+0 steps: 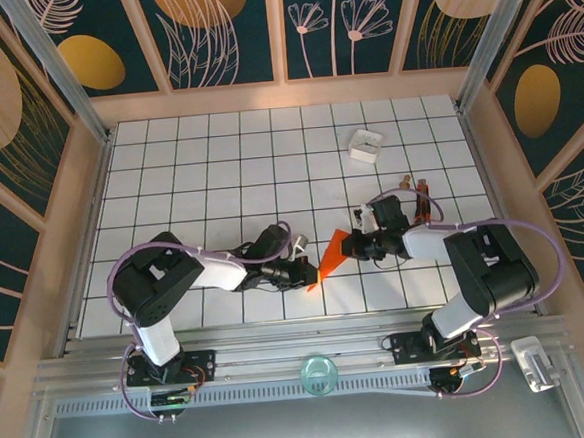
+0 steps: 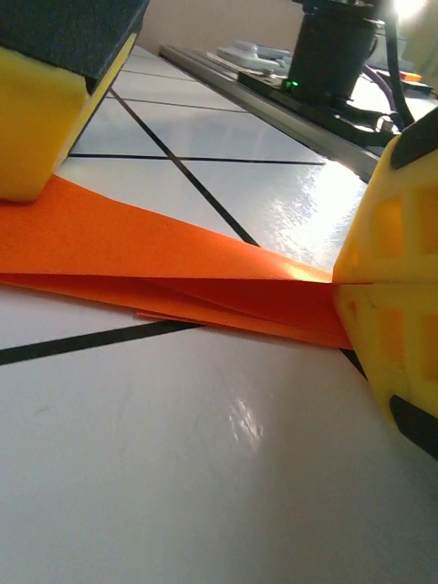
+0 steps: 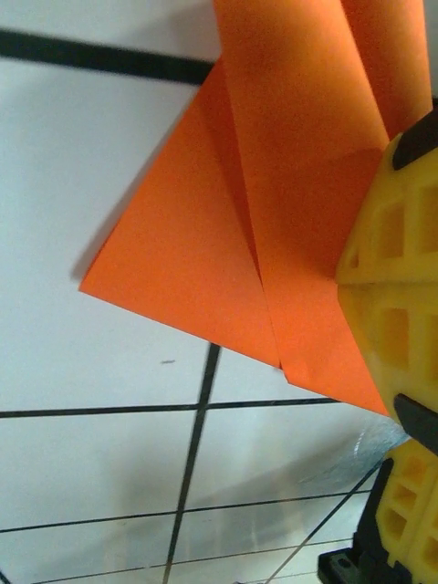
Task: Fold a paper plane with a square sheet of paper (pick it up from the middle)
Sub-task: Fold the wing for the fifth time at the center of the table.
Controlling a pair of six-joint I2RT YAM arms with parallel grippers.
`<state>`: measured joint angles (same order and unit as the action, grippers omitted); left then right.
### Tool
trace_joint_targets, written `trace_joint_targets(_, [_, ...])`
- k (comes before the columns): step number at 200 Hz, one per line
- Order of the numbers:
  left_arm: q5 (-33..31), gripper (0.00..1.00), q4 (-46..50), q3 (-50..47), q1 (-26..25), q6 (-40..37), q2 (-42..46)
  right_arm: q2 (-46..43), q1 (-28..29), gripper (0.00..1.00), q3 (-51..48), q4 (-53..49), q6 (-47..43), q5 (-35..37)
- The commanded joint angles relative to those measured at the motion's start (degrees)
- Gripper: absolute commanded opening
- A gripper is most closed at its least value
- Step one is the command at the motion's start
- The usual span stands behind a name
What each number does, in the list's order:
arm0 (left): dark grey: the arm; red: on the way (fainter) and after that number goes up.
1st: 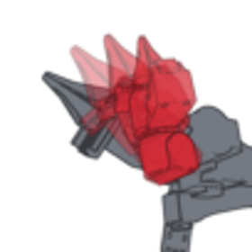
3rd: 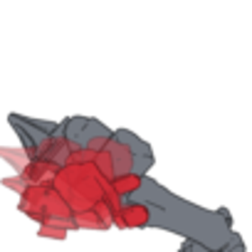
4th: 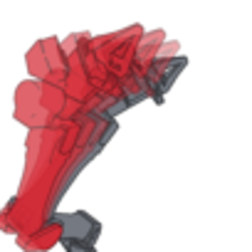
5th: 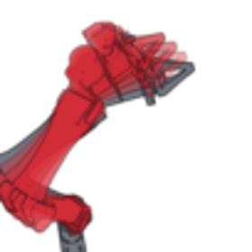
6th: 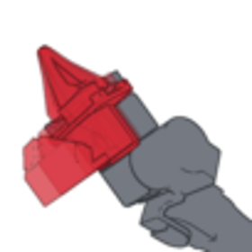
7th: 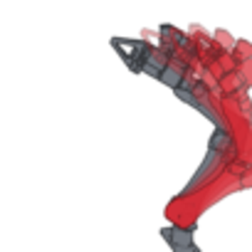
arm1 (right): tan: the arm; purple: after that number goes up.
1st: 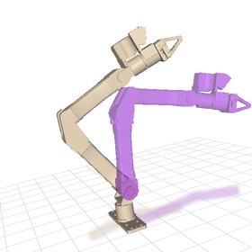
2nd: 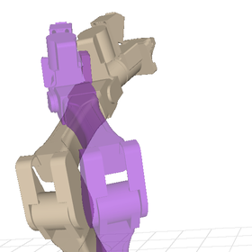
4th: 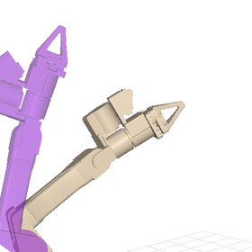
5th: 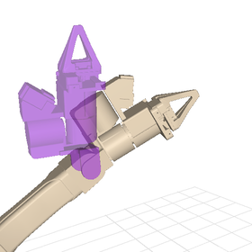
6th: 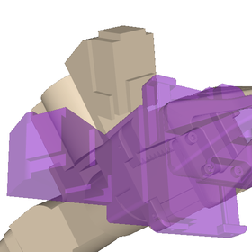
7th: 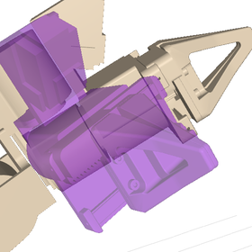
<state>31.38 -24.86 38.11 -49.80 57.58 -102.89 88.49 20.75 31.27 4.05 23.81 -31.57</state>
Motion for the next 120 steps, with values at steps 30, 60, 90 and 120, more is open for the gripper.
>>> trace_joint_targets(30, [-4.1,0.0,-7.4,-5.0,0.0,9.9,1.7,7.4,0.8,0.05,7.3,0.0,-3.0,1.2])
trace_joint_targets(60, [-2.8,0.0,-10.7,-5.9,0.0,12.0,1.0,10.6,1.6,0.05,9.4,-0.4,-3.8,0.9])
trace_joint_targets(90, [-2.4,0.08,-8.6,-5.0,0.0,9.5,1.2,11.9,1.5,0.04,10.0,-1.0,-4.4,1.0])
trace_joint_targets(120, [-4.2,0.16,1.5,-2.5,0.0,0.4,3.3,12.0,1.6,0.04,10.1,-1.7,-5.0,1.0])
